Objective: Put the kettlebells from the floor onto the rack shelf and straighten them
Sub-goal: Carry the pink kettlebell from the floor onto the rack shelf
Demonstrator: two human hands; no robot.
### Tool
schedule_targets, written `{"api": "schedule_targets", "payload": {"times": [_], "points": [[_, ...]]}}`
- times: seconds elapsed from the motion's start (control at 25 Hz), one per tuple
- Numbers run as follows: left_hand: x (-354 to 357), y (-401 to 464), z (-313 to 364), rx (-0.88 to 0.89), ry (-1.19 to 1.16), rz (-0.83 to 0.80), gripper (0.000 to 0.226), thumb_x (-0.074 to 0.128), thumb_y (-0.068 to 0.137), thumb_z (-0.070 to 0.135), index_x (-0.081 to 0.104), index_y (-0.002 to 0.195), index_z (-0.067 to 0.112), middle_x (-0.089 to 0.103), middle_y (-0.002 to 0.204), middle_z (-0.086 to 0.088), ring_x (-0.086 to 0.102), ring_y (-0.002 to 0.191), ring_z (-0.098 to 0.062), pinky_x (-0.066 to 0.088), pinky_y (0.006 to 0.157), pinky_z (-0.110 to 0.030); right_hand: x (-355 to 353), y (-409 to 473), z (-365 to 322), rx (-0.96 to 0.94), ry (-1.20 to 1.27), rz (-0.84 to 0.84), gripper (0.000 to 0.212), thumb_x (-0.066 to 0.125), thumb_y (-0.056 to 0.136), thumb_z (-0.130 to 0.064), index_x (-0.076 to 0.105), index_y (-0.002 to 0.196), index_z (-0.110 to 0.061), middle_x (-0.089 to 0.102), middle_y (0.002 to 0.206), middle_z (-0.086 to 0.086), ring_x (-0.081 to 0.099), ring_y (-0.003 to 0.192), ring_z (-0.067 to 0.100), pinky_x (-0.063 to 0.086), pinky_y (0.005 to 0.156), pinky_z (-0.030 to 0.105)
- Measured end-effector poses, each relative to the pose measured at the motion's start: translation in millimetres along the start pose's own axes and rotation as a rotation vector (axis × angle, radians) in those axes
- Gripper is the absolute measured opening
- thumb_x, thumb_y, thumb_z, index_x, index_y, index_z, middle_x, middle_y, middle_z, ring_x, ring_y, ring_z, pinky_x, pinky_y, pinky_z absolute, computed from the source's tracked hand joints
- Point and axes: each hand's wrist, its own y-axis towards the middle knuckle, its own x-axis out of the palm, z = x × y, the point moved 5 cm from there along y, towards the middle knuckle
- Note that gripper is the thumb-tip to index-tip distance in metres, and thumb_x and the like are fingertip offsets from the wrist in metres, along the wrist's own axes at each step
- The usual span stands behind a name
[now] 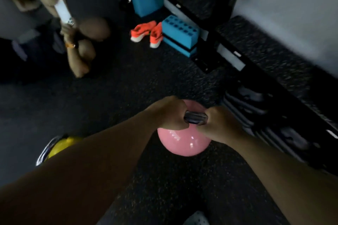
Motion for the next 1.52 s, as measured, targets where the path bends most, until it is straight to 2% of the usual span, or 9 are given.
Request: {"api": "schedule_targets", "payload": {"times": [0.12,0.32,0.52,0.68,0.84,1.0,1.16,1.32,1.52], "points": [[-35.0,55.2,50.4,0.113,0.069,0.031,0.017,0.063,0.069,0.039,0.066,0.078,0.024,0.051,0.058,0.008,0.059,0.060,-0.015,0.033,0.045,-0.021,-62.5,-4.1,39.9,0.055,-0.020,0.132,0.026,0.059,0.063,-0.029,0.039,0.049,-0.020,0.045,0.047,-0.006,0.050,0.048,0.020,0.028,0.045,0.021],[-81.4,148.1,111.2,0.342,0.228,0.241,0.041,0.057,0.060,0.051,0.064,0.093,0.027,0.072,0.078,-0.004,0.070,0.074,-0.026,0.043,0.060,-0.023,-140.5,5.2,106.4,0.123,-0.104,0.341,0.021,0.056,0.060,-0.029,0.066,0.068,-0.012,0.070,0.066,0.009,0.067,0.064,0.030,0.045,0.052,0.027],[-141.6,236.7,159.5,0.590,0.179,0.336,0.056,0.070,0.064,0.041,0.040,0.111,0.039,0.069,0.062,0.004,0.057,0.046,-0.012,0.029,0.047,-0.009,-212.0,41.4,162.5,0.268,-0.118,0.423,0.015,0.061,0.065,-0.024,0.068,0.078,-0.021,0.069,0.068,-0.001,0.068,0.065,0.020,0.036,0.053,0.014],[-173.0,305.0,162.4,0.651,0.234,0.398,0.021,0.071,0.067,0.043,0.068,0.081,0.028,0.041,0.042,0.015,0.039,0.038,-0.003,0.013,0.040,-0.007,-253.4,81.3,186.8,0.326,-0.166,0.512,0.015,0.061,0.066,-0.022,0.067,0.080,-0.022,0.072,0.075,0.004,0.068,0.074,0.028,0.046,0.059,0.023],[-200.7,366.8,160.5,0.771,0.366,0.508,0.021,0.075,0.060,0.043,0.069,0.072,0.026,0.065,0.053,0.003,0.052,0.040,-0.016,0.023,0.047,-0.013,-273.4,130.9,207.4,0.351,-0.134,0.618,0.019,0.061,0.072,-0.018,0.069,0.089,-0.022,0.073,0.083,0.009,0.067,0.080,0.034,0.043,0.064,0.027],[-206.8,415.6,140.3,0.790,0.414,0.488,0.023,0.076,0.066,0.040,0.068,0.077,0.021,0.068,0.061,-0.001,0.065,0.051,-0.024,0.030,0.051,-0.022,-271.7,174.7,223.3,0.378,-0.124,0.644,0.026,0.063,0.077,-0.016,0.068,0.102,-0.017,0.073,0.089,0.011,0.065,0.082,0.032,0.045,0.073,0.029],[-210.2,450.4,113.9,0.700,0.310,0.440,0.028,0.070,0.073,0.043,0.068,0.090,0.020,0.072,0.076,-0.006,0.068,0.066,-0.031,0.039,0.055,-0.028,-274.5,208.6,224.3,0.337,-0.128,0.720,0.023,0.070,0.072,-0.009,0.069,0.095,-0.013,0.073,0.080,0.012,0.065,0.071,0.029,0.041,0.070,0.025],[-220.0,476.2,114.2,0.644,0.198,0.401,0.026,0.071,0.074,0.037,0.068,0.092,0.019,0.072,0.081,-0.010,0.066,0.073,-0.034,0.033,0.058,-0.028,-290.7,228.5,240.4,0.407,-0.117,0.721,0.018,0.069,0.071,-0.009,0.067,0.089,-0.013,0.071,0.079,0.012,0.064,0.073,0.031,0.030,0.064,0.023],[-222.0,506.2,133.8,0.611,0.118,0.306,0.018,0.071,0.074,0.029,0.065,0.085,0.016,0.067,0.077,-0.008,0.061,0.068,-0.029,0.035,0.057,-0.027,-297.7,233.3,267.2,0.537,-0.077,0.723,0.009,0.064,0.076,-0.013,0.060,0.083,-0.009,0.065,0.074,0.012,0.060,0.072,0.034,0.038,0.059,0.032]]}}
